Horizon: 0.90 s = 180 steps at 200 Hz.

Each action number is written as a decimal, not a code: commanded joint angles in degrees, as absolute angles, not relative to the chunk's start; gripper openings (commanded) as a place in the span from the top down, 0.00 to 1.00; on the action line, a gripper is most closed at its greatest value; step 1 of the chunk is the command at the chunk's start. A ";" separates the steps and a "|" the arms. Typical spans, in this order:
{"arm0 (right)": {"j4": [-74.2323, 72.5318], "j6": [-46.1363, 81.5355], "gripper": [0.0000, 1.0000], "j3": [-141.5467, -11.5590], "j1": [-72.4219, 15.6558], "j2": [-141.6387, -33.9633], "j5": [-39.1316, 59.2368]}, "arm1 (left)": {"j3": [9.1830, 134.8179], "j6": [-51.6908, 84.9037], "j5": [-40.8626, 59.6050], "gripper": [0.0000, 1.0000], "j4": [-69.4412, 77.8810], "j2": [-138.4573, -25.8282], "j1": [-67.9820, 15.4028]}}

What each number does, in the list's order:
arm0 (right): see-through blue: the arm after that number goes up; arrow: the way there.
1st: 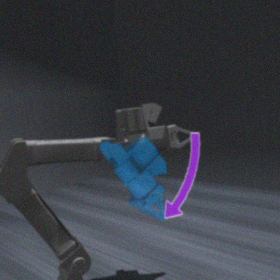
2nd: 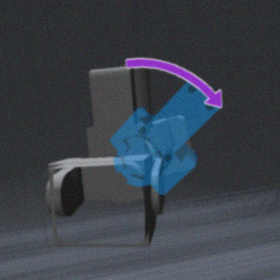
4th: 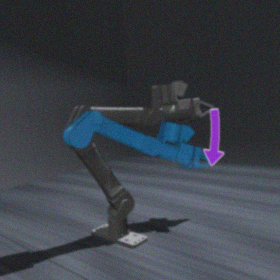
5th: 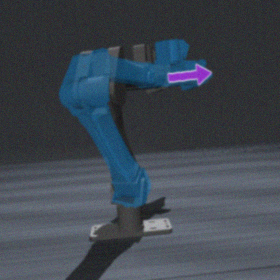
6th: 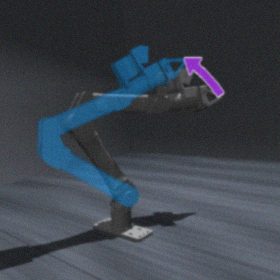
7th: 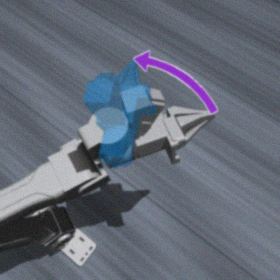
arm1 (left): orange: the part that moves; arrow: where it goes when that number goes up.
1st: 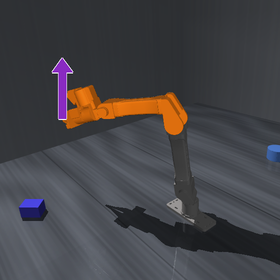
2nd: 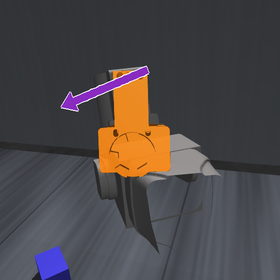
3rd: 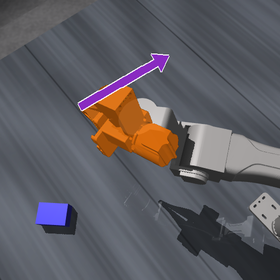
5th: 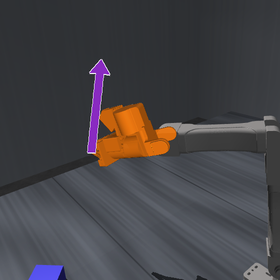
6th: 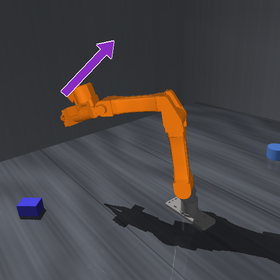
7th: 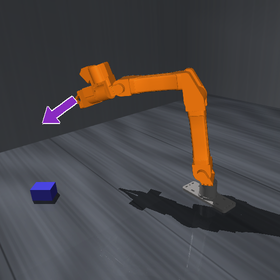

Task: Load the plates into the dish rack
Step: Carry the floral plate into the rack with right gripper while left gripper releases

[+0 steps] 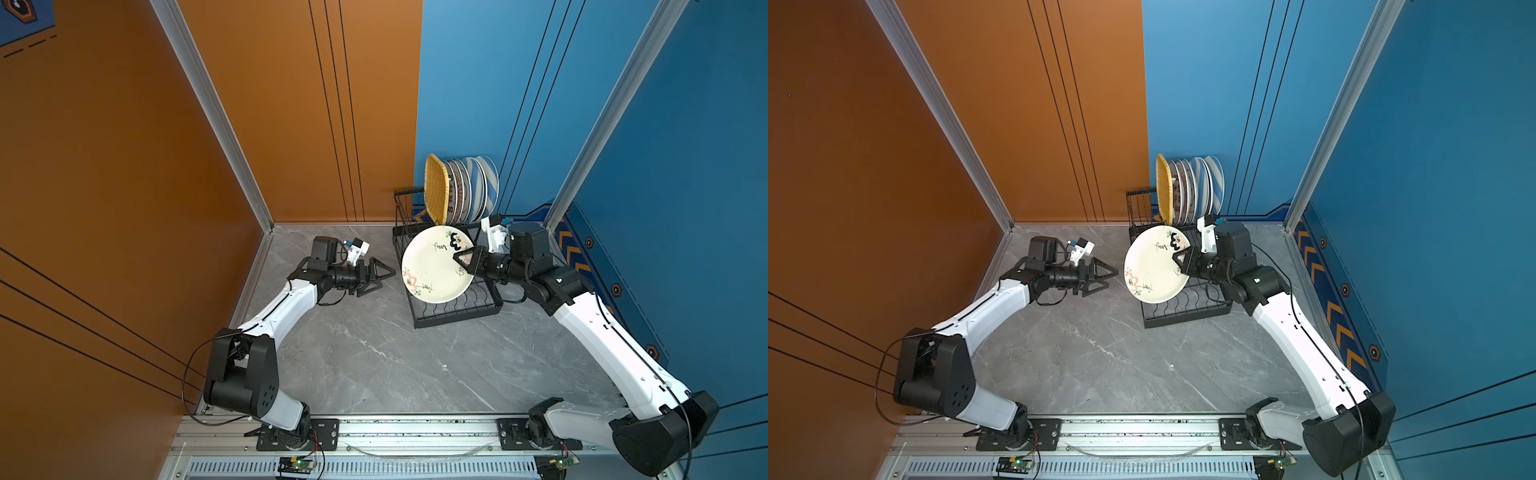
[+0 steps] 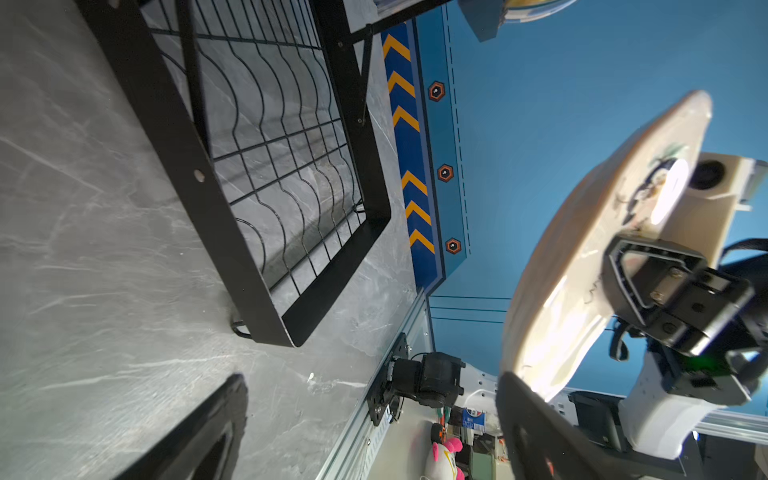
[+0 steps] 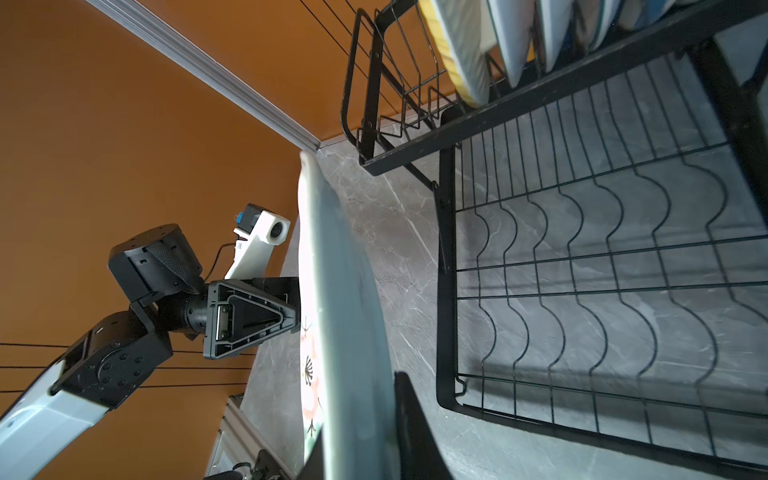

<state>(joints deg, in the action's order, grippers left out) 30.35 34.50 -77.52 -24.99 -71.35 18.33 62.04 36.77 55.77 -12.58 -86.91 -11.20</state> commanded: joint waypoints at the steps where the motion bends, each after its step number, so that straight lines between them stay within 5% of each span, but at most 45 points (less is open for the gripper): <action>1: 35.24 28.54 1.00 -86.29 -28.47 -70.94 6.22 | 63.73 31.51 51.91 0.04 -19.28 -85.87 -10.42; 80: 40.03 13.88 1.00 -112.58 -42.90 -85.29 -24.50 | 64.91 27.22 46.17 0.01 -24.09 -85.61 -10.28; 180: 18.67 -5.41 1.00 -124.04 -45.47 -99.81 -41.88 | 64.08 25.74 44.04 0.02 -24.98 -85.26 -10.44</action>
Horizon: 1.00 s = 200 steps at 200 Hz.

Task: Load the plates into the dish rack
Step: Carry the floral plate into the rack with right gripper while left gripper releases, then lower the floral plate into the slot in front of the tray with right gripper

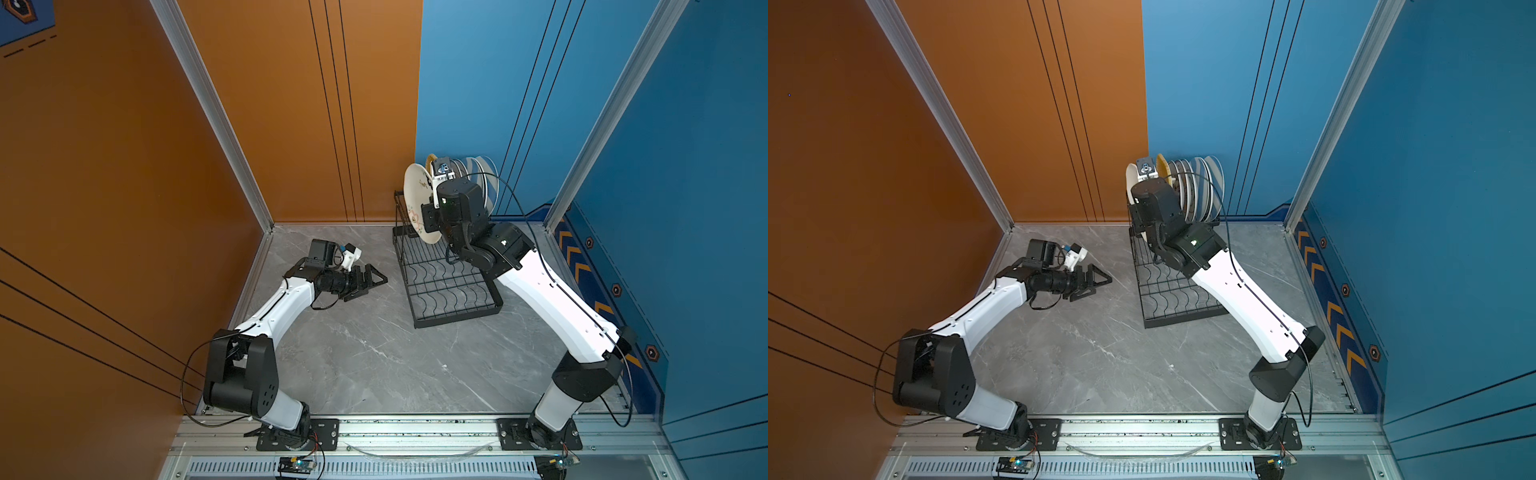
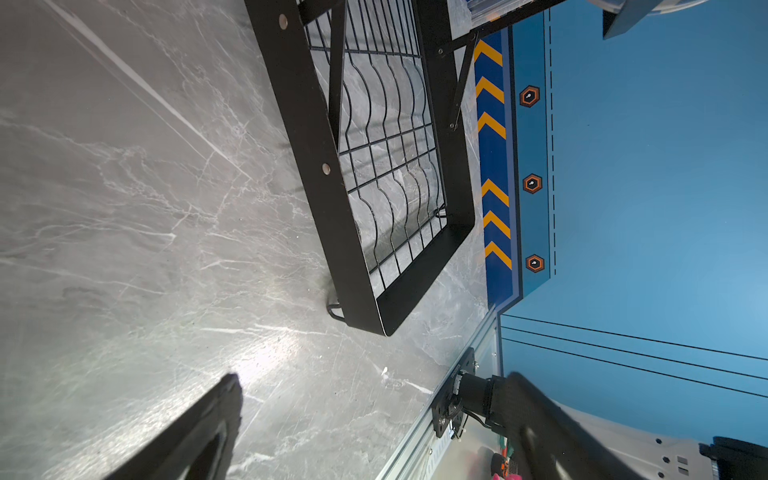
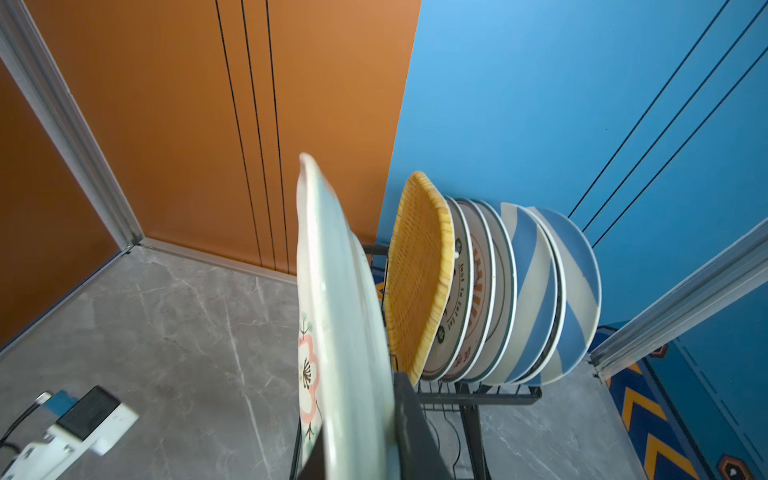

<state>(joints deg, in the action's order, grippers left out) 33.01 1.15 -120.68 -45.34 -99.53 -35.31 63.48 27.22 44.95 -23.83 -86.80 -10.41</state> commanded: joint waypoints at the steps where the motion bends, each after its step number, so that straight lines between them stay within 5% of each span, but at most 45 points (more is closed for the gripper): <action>1: 18.57 -5.56 1.00 -124.07 -45.46 -99.92 -41.90 | 64.08 25.75 44.08 0.02 -25.02 -85.21 -10.40; 200: 12.63 -7.30 1.00 -127.96 -36.39 -113.09 -39.34 | 64.25 25.93 43.35 0.02 -25.01 -86.88 -10.11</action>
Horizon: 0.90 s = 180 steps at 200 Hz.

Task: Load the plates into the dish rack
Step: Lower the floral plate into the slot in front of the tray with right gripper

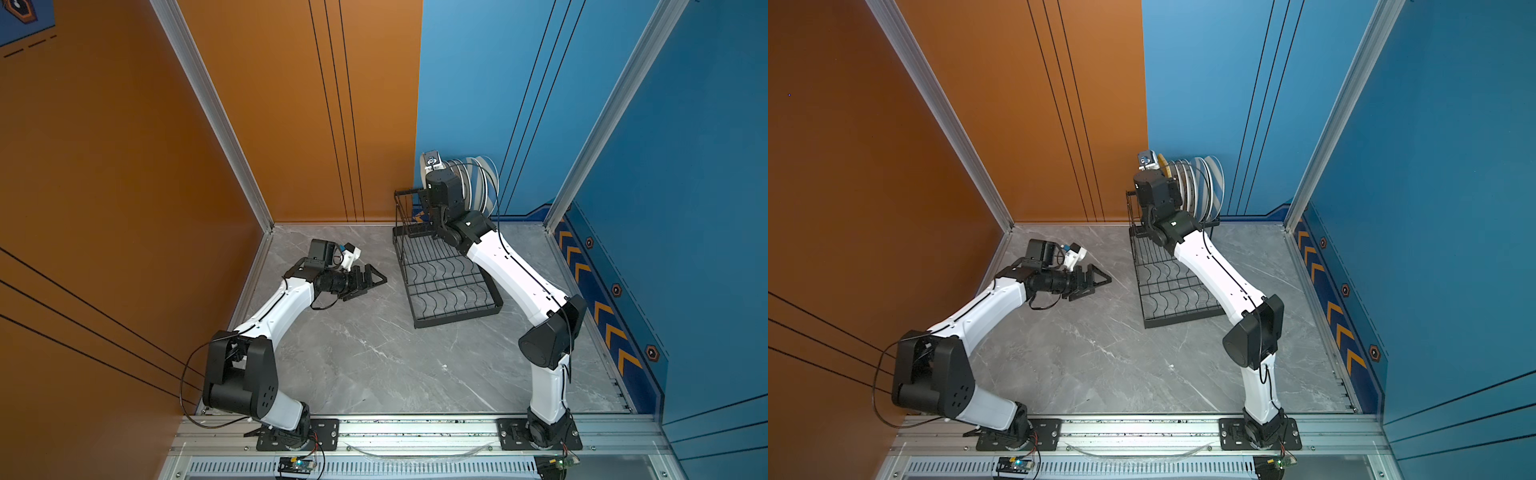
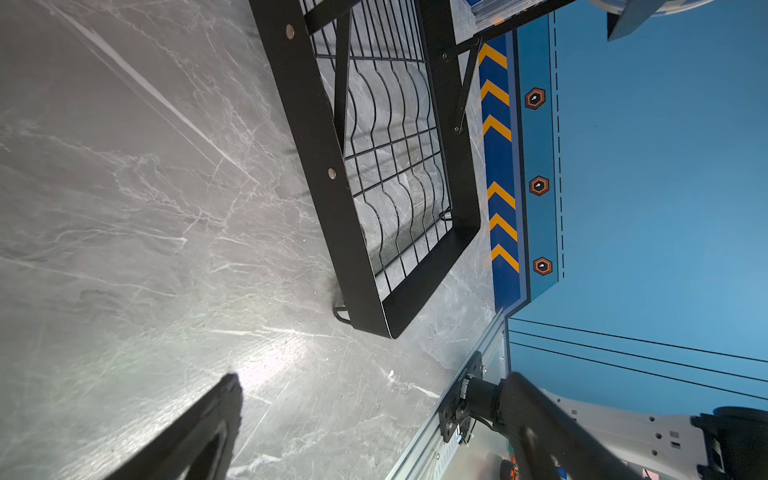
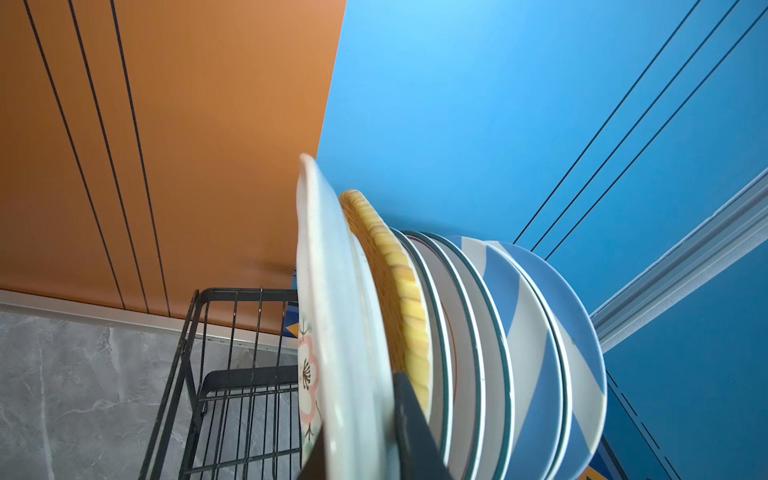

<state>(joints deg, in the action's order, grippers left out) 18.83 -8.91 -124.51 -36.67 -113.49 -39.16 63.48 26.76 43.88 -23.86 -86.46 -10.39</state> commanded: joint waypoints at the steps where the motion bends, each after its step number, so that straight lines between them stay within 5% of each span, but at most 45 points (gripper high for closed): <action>1: 12.64 -7.30 1.00 -127.96 -36.39 -113.15 -39.40 | 64.25 25.93 43.39 0.02 -25.03 -86.86 -10.11; 180: 16.03 -2.02 0.95 -128.69 -33.91 -117.90 -39.10 | 63.25 25.84 43.78 0.02 -25.08 -86.57 -9.24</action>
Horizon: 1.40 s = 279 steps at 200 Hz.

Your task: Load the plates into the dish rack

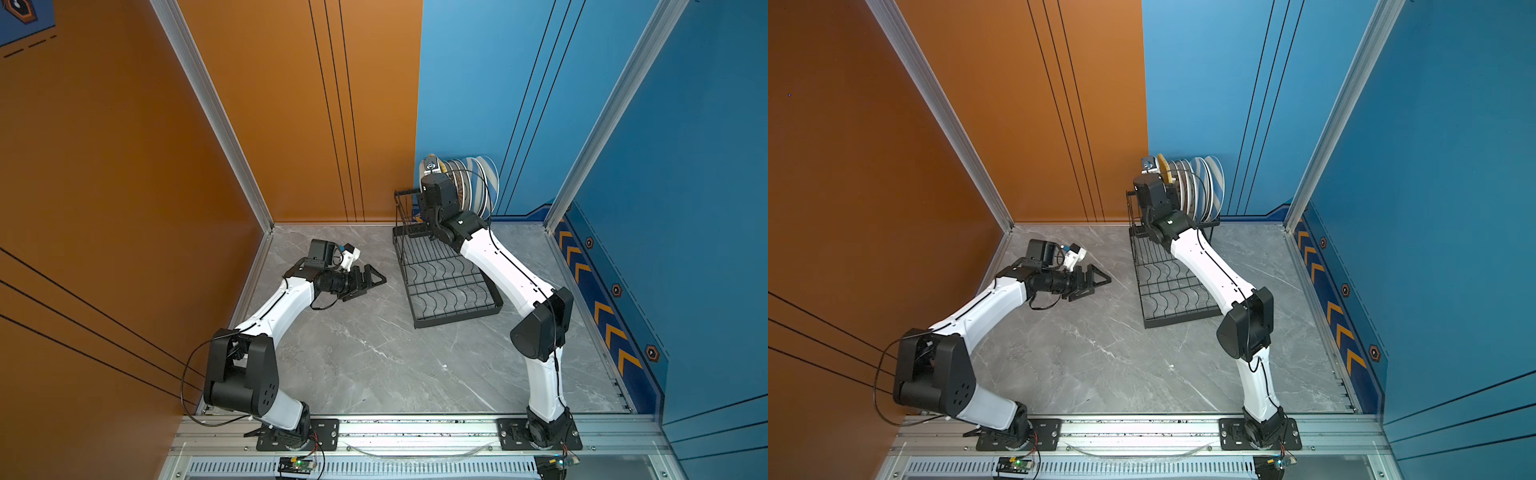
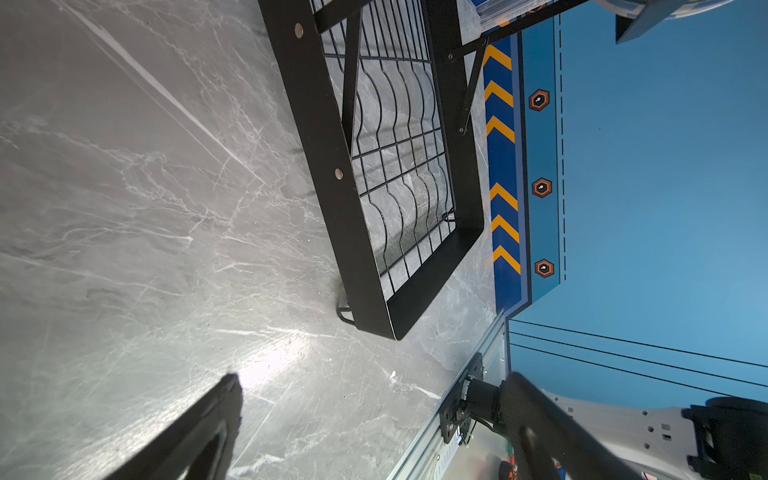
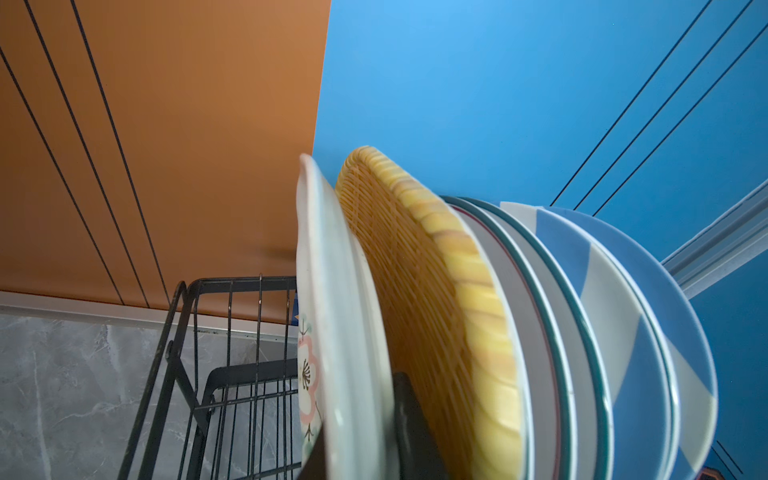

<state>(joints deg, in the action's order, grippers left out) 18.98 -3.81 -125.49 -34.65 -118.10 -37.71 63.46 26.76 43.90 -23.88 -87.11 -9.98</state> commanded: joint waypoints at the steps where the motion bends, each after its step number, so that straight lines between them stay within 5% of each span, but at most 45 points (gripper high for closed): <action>1: 16.06 -2.02 0.95 -128.68 -33.92 -117.93 -39.11 | 63.27 25.80 43.82 0.02 -25.06 -86.57 -9.24; 199: 20.47 -3.34 0.58 -129.68 -36.96 -113.76 -39.48 | 61.84 25.90 42.55 0.02 -25.05 -84.20 -9.09; 279: 26.83 1.45 0.29 -118.80 -38.70 -100.12 -37.21 | 63.50 23.44 34.98 0.02 -25.03 -83.59 -9.05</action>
